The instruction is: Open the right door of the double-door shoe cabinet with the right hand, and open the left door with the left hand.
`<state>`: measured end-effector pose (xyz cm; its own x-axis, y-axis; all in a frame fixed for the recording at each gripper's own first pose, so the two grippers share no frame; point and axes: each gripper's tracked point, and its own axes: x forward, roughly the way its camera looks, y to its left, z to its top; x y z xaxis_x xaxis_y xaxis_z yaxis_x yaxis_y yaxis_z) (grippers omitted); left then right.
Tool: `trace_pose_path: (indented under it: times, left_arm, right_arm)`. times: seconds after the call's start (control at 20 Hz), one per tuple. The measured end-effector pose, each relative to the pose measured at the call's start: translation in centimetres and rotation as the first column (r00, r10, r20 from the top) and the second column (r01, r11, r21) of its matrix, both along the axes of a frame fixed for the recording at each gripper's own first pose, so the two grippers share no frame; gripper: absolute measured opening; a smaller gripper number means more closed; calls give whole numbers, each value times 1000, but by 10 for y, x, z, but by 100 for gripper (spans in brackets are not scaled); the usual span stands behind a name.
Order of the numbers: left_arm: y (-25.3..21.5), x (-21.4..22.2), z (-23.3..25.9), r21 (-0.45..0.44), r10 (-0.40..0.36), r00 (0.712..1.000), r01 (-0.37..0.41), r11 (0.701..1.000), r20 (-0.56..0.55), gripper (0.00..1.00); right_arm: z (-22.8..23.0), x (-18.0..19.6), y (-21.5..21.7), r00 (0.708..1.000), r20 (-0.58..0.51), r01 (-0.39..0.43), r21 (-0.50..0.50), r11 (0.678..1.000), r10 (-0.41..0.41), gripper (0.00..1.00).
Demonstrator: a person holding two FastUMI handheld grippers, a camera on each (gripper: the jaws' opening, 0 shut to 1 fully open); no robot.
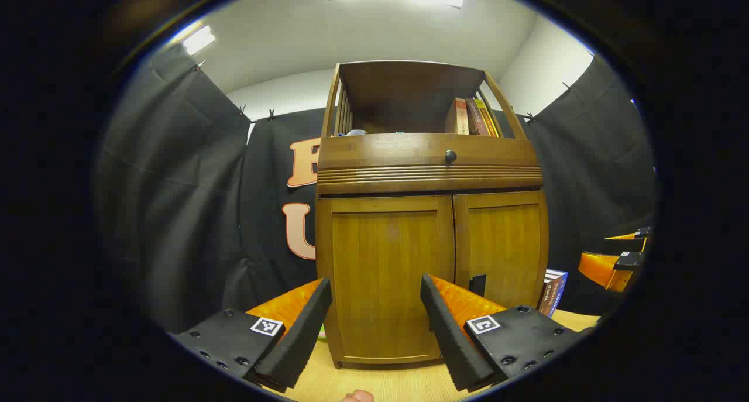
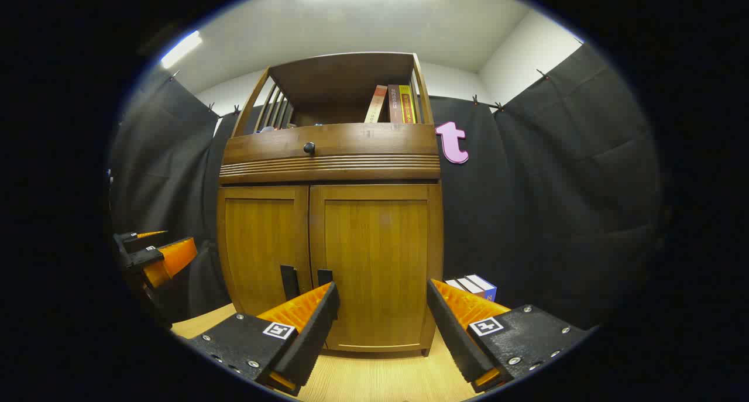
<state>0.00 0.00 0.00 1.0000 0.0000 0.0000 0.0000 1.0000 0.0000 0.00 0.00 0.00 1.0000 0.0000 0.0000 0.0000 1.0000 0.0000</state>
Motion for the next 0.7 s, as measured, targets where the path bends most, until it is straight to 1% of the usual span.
trace_pose_path:
  times: [0.3, 0.6, 0.7]
  left_arm:
    - [2, -1, 0, -2, 4, 1000, -4, 1000, 0, 98]
    - [7, -3, 0, -5, 16, 1000, -16, 1000, 0, 98]
    - [11, -4, 0, -6, 22, 1000, -22, 1000, 0, 98]
  right_arm:
    - [0, 0, 0, 1000, 0, -2, -1, 1000, 2, 93]
    - [-4, -1, 10, 1000, -11, -25, -11, 1000, 25, 93]
    - [0, -1, 12, 1000, 0, -29, -9, 1000, 29, 93]
